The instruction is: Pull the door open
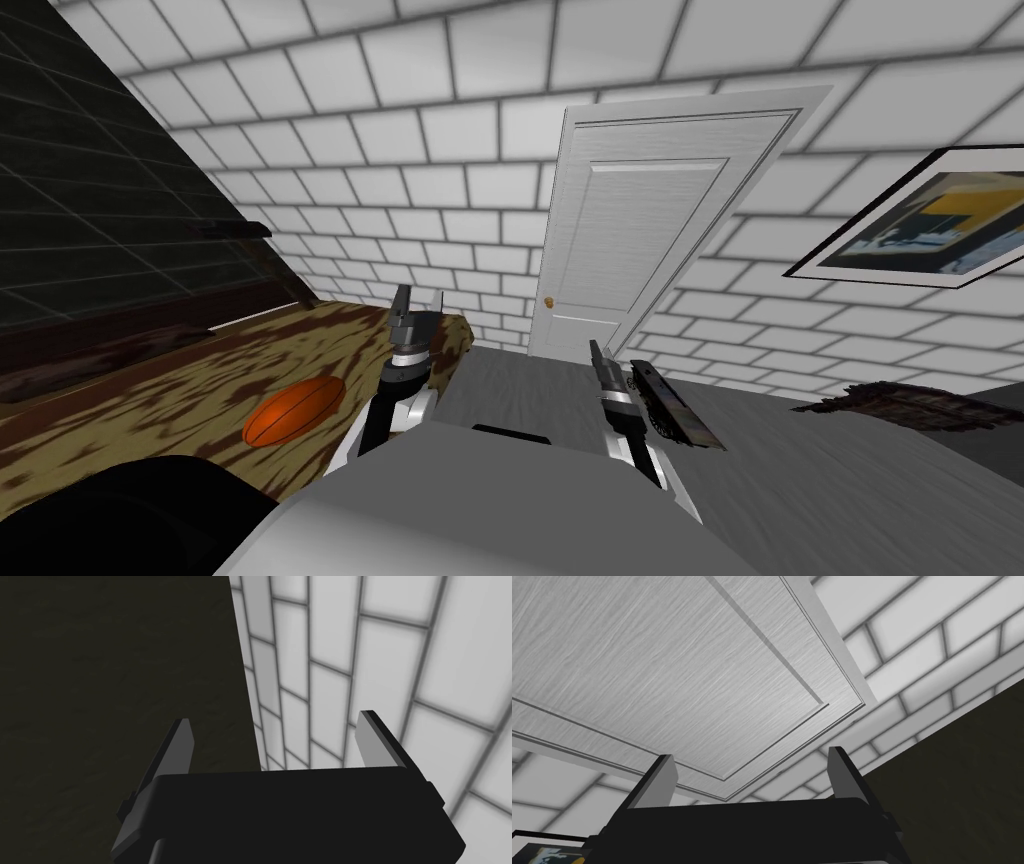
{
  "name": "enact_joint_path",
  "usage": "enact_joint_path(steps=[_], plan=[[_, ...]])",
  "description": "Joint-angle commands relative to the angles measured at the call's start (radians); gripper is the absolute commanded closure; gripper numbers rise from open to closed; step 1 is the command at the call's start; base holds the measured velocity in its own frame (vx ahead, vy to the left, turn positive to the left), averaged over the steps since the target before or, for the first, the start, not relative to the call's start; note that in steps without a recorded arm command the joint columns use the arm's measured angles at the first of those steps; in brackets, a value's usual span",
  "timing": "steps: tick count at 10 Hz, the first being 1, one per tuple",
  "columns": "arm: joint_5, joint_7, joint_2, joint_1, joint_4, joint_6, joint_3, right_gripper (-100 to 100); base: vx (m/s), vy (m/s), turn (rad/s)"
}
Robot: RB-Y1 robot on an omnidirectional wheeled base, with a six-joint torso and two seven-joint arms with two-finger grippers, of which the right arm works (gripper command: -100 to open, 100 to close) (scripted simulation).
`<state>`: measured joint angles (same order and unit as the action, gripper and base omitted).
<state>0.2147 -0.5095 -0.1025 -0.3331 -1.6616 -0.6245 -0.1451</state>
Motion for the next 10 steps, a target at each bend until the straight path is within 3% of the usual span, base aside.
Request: enact_joint_path(steps=[1,10], plan=[[0.014,-0.025,-0.002,0.008,0.029,-0.01,-0.004,-100,0.1,0.042,-0.036],[0.095,-0.162,-0.018,0.07,0.241,-0.087,-0.042,-100,0.107,0.032,-0.042]])
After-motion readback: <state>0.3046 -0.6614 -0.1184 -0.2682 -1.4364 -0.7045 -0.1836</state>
